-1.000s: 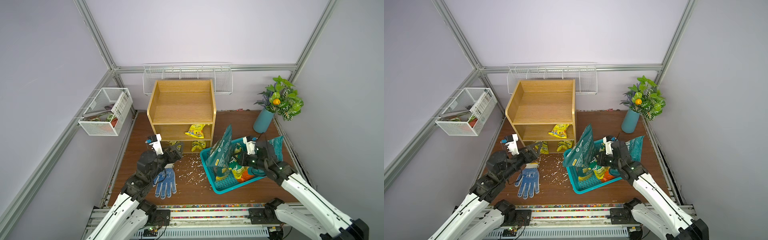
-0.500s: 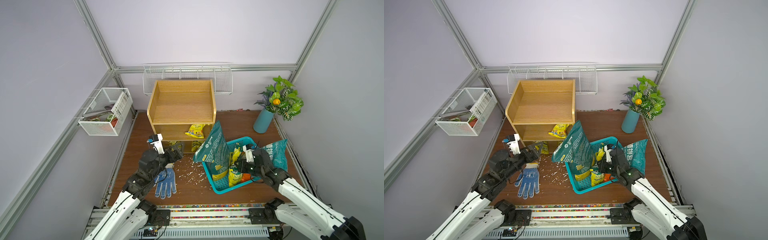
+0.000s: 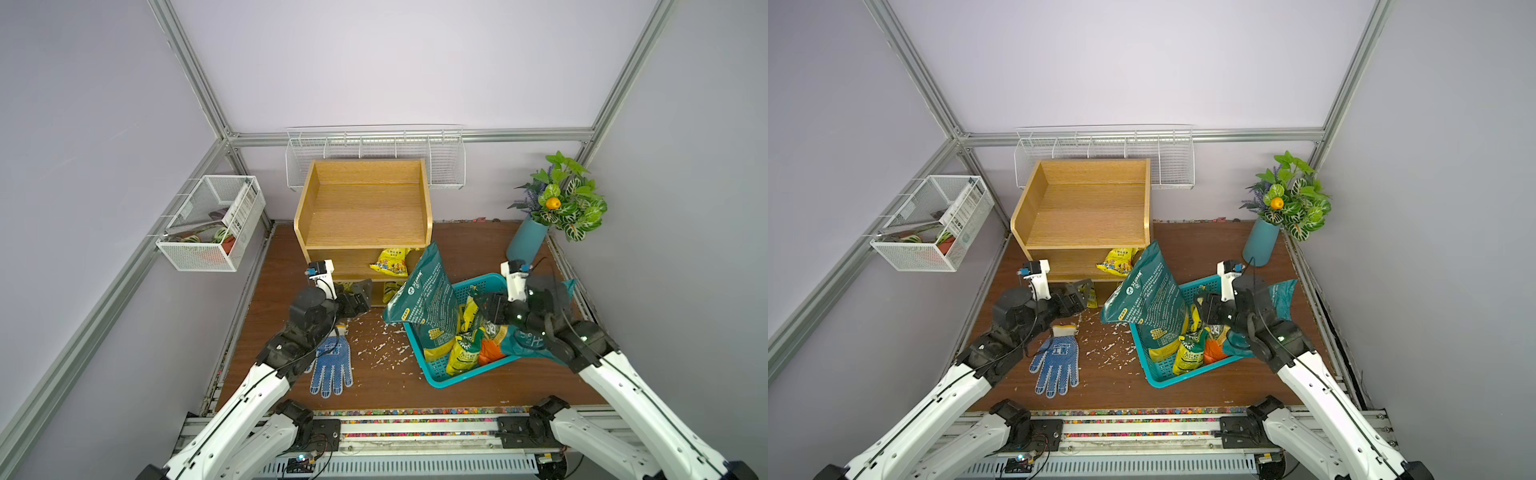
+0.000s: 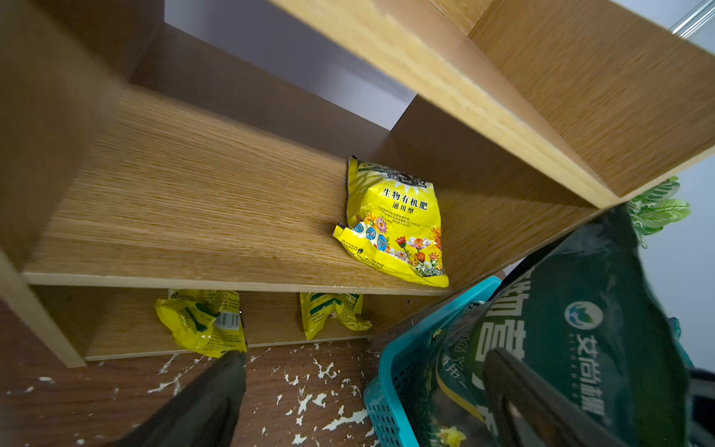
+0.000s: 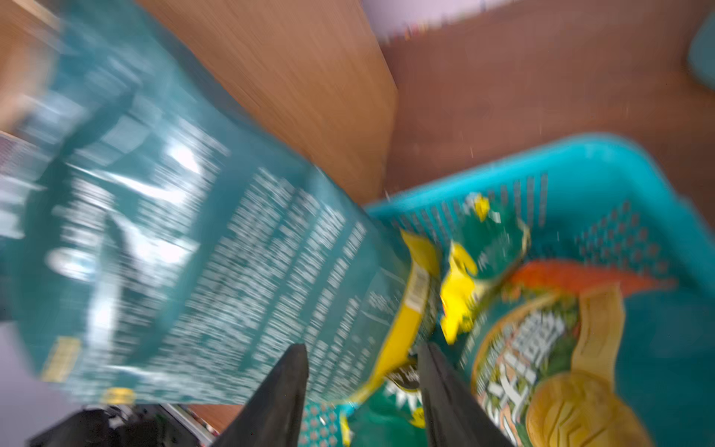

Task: Take down the fertilizer bag from the shelf
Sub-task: Place the fertilizer bag in the storage box, then pick up the fertilizer bag from the shelf.

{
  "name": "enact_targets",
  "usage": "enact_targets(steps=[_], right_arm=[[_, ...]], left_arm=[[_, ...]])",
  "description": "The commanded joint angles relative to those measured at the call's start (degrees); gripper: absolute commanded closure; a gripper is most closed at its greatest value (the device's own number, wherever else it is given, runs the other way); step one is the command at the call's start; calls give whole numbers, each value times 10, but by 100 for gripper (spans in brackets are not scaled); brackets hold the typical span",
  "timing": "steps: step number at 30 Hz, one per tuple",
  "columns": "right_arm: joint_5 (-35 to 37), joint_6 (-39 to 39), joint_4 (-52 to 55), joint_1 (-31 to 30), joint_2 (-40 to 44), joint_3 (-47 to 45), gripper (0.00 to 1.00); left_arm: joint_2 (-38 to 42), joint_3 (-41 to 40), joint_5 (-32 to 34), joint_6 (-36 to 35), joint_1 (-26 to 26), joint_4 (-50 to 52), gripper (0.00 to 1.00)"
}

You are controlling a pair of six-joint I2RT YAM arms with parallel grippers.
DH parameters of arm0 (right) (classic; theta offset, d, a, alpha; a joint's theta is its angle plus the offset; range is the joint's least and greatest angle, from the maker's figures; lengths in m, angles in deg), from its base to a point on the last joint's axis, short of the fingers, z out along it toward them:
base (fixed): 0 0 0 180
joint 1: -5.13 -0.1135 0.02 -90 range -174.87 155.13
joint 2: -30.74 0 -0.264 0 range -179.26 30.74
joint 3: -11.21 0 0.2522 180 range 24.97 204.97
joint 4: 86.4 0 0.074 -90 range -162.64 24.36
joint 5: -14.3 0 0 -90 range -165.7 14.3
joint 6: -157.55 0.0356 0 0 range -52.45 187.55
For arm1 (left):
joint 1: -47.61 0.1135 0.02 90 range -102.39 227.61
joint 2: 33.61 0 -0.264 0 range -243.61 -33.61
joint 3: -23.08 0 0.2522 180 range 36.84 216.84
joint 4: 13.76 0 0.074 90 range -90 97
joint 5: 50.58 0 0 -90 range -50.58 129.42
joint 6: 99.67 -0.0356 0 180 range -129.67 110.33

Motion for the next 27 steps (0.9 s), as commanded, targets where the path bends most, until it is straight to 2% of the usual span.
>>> enact_targets(steps=[1,7,16,21,27], right_arm=[[5,-15,41,0,4,46,47],[-17,-8,29,-4,8,71,49],[-24,-12,43,-6,-5,89,49],[-15,-13,40,-6,-5,92,49],[-13,-19,43,-5,-10,90,48]], left_arm=[[-36,10,-41,-15,3,-60,8],[-107,13,-28,2,3,-142,14],[-238,99,17,-59,3,-155,12],[-309,128,5,-60,4,-163,12],[-349,126,-36,-33,4,-204,11]])
